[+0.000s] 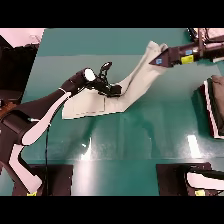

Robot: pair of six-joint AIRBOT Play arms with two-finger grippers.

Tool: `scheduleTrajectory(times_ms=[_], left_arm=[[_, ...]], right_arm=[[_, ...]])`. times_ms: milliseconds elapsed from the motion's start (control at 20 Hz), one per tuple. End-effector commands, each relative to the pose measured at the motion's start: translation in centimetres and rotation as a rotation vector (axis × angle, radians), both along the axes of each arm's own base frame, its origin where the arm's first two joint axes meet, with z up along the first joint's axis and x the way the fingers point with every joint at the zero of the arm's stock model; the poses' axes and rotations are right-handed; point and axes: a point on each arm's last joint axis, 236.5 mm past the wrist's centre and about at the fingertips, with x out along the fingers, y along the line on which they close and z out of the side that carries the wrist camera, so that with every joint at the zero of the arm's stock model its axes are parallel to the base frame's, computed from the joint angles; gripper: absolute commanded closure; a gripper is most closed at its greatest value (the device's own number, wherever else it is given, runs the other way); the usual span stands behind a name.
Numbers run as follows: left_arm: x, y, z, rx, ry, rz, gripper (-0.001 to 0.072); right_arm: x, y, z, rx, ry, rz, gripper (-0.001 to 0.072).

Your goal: Fold the shirts.

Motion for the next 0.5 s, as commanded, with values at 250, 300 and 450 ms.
scheduleTrajectory(times_ms=[250, 300, 450], left_arm=[[-0.1, 1.6, -0.6, 0.035, 0.005, -0.053, 0.0678], [0.2, 2.7, -0.3, 0.051, 0.006, -0.053, 0.0679], [1.5, 8.5, 2.8, 0.156, -0.058, -0.049, 0.0679]], right_arm=[[-1.5, 9.6, 0.4, 0.016, -0.027, 0.202, 0.07], [-1.4, 10.5, 0.1, 0.016, -0.025, 0.218, 0.07], [-1.1, 13.6, -1.2, 0.022, -0.021, 0.263, 0.07]])
